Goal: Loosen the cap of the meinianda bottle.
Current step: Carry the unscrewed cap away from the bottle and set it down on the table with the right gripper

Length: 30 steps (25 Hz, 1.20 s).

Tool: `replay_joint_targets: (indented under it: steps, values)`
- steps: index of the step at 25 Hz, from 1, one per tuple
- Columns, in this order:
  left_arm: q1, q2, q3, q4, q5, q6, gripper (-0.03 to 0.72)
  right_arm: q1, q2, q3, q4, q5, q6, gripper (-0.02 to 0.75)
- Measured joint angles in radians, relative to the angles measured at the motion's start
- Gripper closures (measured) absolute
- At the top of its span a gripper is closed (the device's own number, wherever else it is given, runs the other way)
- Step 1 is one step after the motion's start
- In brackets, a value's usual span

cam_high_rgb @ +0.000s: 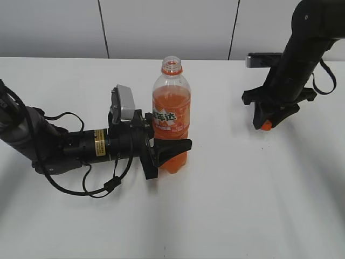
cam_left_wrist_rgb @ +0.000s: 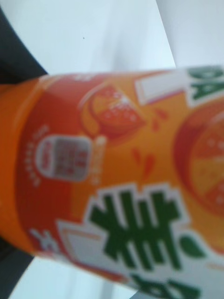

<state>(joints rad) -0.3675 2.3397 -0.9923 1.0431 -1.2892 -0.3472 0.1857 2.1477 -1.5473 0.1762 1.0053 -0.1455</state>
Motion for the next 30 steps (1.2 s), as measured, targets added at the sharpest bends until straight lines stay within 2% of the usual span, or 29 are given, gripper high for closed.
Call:
replay_joint_targets:
  steps: [8,17,19,23,26,30]
  values:
    - [0.0,0.0,0.0,0.0,0.0,0.0,0.293,0.0,0.077,0.001,-0.001,-0.096,0.0,0.471]
    - [0.0,0.0,0.0,0.0,0.0,0.0,0.293,0.0,0.086,0.001,-0.029,-0.131,0.001,0.471]
    - [0.0,0.0,0.0,0.0,0.0,0.0,0.293,0.0,0.086,0.001,-0.04,-0.132,0.001,0.416]
    - [0.0,0.0,0.0,0.0,0.0,0.0,0.293,0.0,0.086,0.001,-0.061,-0.132,0.002,0.185]
    - [0.0,0.0,0.0,0.0,0.0,0.0,0.293,0.0,0.086,0.001,-0.077,-0.132,0.012,0.137]
    - [0.0,0.0,0.0,0.0,0.0,0.0,0.293,0.0,0.086,0.001,-0.088,-0.131,0.02,0.131]
